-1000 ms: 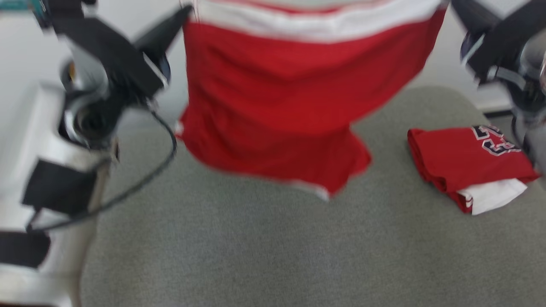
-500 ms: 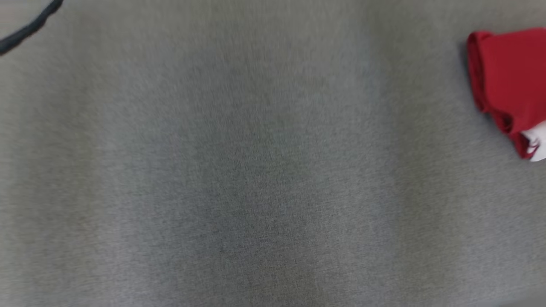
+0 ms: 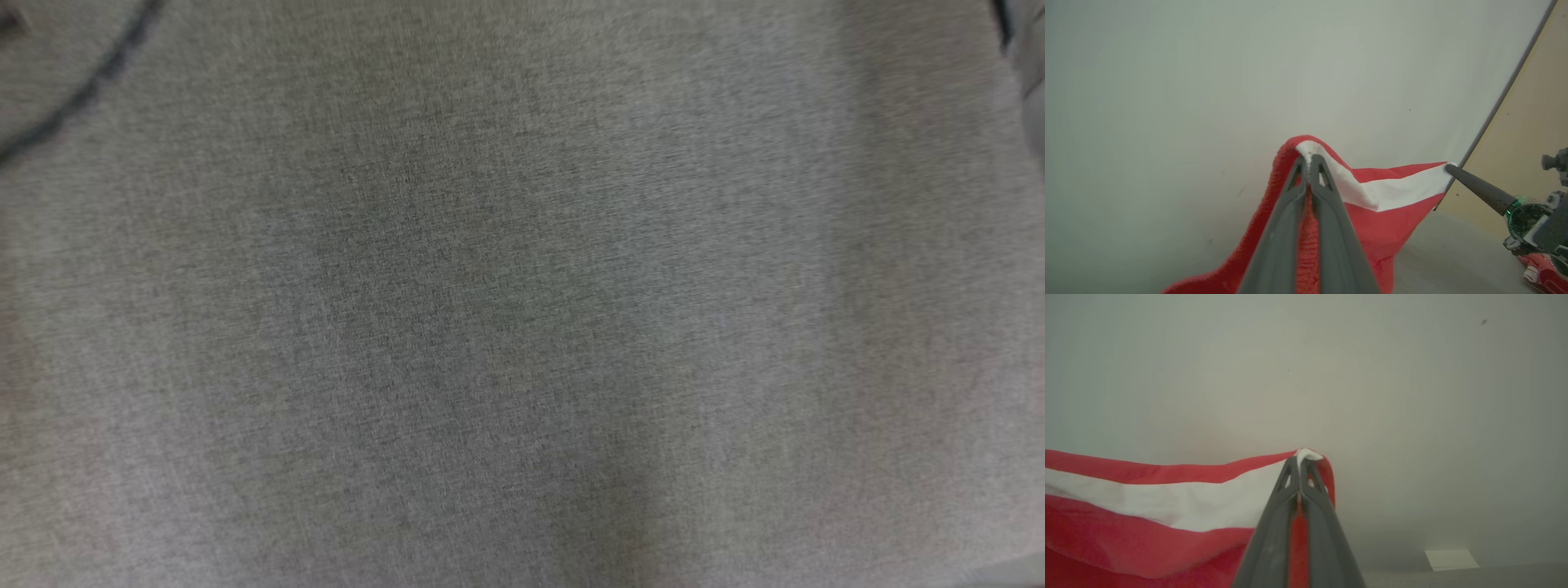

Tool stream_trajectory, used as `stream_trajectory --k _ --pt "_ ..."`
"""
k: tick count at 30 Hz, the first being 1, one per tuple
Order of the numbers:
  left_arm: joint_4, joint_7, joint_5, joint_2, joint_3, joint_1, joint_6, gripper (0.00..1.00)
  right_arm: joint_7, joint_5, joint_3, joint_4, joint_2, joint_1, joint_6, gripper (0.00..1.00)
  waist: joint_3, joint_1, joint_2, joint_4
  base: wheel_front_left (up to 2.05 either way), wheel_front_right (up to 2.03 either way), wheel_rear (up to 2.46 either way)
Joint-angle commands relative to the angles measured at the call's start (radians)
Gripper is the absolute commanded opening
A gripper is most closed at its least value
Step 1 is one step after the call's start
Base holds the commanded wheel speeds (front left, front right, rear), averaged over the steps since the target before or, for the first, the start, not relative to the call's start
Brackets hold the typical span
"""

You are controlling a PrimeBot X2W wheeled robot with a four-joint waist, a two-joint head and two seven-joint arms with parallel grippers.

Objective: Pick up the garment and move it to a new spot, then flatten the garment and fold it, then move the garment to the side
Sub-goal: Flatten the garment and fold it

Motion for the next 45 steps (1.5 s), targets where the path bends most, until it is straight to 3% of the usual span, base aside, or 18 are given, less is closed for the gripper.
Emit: stream_trajectory --k 1,7,17,21,24,36,42,45 --pt "-0.029 -0.005 -0.029 0.010 -0.008 0.045 0.000 0.00 -0.005 0.002 0.017 -0.021 -0.013 0.028 0.000 0.00 0.049 -0.0005 -0.0004 0.010 0.00 0.00 0.00" --pt "-0.189 -0.004 -0.131 0.106 -0.067 0.277 0.000 0.00 -0.004 0.081 0.084 -0.124 -0.075 0.225 0.000 0.00 -0.065 -0.0005 -0.0004 0.031 0.00 0.00 0.00" --pt "-0.456 -0.001 -0.281 0.227 -0.217 0.677 0.000 0.00 0.082 0.400 0.331 -0.325 -0.262 0.573 0.000 0.00 -0.315 -0.0005 -0.0004 0.047 0.00 0.00 0.00" --pt "-0.526 -0.003 -0.232 0.271 -0.273 0.802 0.000 0.00 0.120 0.517 0.410 -0.425 -0.357 0.701 0.000 0.00 -0.417 -0.0005 -0.0004 0.043 0.00 0.00 0.00" --pt "-0.535 -0.003 -0.199 0.289 -0.263 0.880 0.000 0.00 0.125 0.562 0.440 -0.466 -0.416 0.753 0.000 0.00 -0.461 -0.0005 -0.0004 0.041 0.00 0.00 0.00" --pt "-0.592 -0.003 -0.121 0.222 -0.131 1.199 0.000 0.00 0.089 0.663 0.513 -0.564 -0.558 0.991 0.000 0.00 -0.597 -0.0005 -0.0004 0.053 0.00 0.00 0.00" --pt "-0.646 -0.003 -0.121 0.200 -0.122 1.305 0.011 0.00 0.066 0.669 0.523 -0.627 -0.603 1.062 0.000 0.00 -0.638 -0.0005 -0.0004 0.060 0.00 0.00 0.00" --pt "-0.687 -0.002 -0.124 0.206 -0.132 1.345 0.037 0.00 0.083 0.650 0.531 -0.675 -0.637 1.080 0.000 0.00 -0.648 -0.0005 -0.0004 0.059 0.00 0.00 0.00"
